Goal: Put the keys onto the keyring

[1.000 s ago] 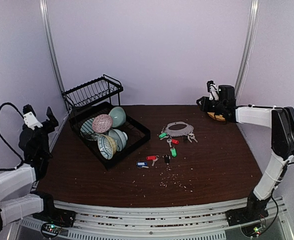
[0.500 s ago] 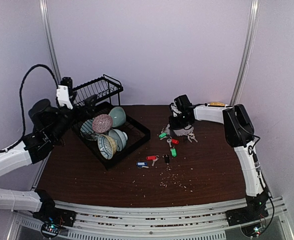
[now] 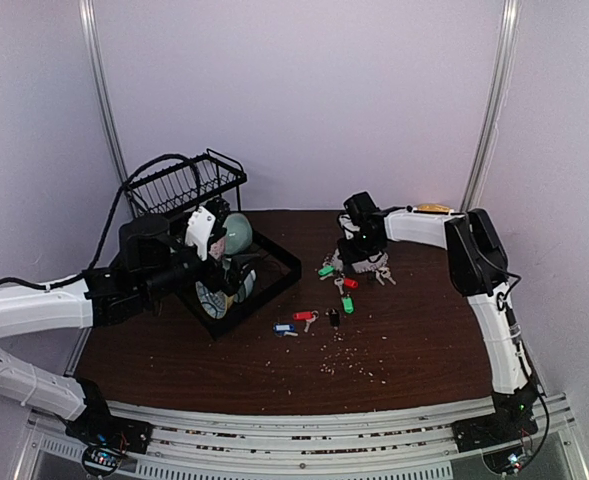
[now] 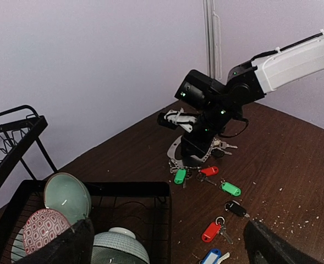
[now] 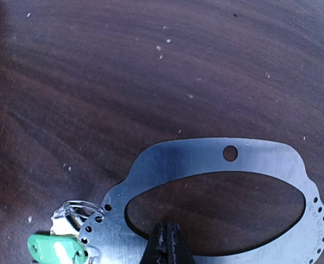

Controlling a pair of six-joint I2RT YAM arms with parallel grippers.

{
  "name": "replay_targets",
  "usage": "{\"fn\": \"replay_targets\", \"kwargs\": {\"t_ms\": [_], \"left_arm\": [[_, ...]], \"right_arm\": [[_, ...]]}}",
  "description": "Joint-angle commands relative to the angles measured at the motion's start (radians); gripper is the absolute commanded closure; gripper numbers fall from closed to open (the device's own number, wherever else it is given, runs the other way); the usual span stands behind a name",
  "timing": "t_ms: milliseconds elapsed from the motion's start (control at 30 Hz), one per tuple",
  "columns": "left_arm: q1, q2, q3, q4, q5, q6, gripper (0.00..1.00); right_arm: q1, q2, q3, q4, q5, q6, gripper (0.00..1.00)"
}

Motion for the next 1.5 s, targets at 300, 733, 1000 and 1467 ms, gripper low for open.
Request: {"fn": "replay_targets", "kwargs": {"t_ms": [300,733,1000,1467], "left_arm": [[-0.041,-0.022,0.019,-0.045,0.058,-0.006,0.02],[-0.081,-0.064,-0.015,-0.036,0.097,-0.029,0.02],[-0.082,-0.060,-0.031,-0.033,0.092,-0.043,0.02],[-0.082,-0.044,-0.058,-0.020,0.074,-0.019,0.02]], "right_arm": [[0.156,-0.265,-0.498,-0.195,-0.003,-0.081,1.00],[0.283,-0.611,-0.765,-0.131,-0.078,-0.012,1.00],[0.297,-0.786,-0.903,0.183,-0.188,0.248,0.84],[0.304,-0.597,-0.891,0.272,-0.152,0.423,0.73]]}}
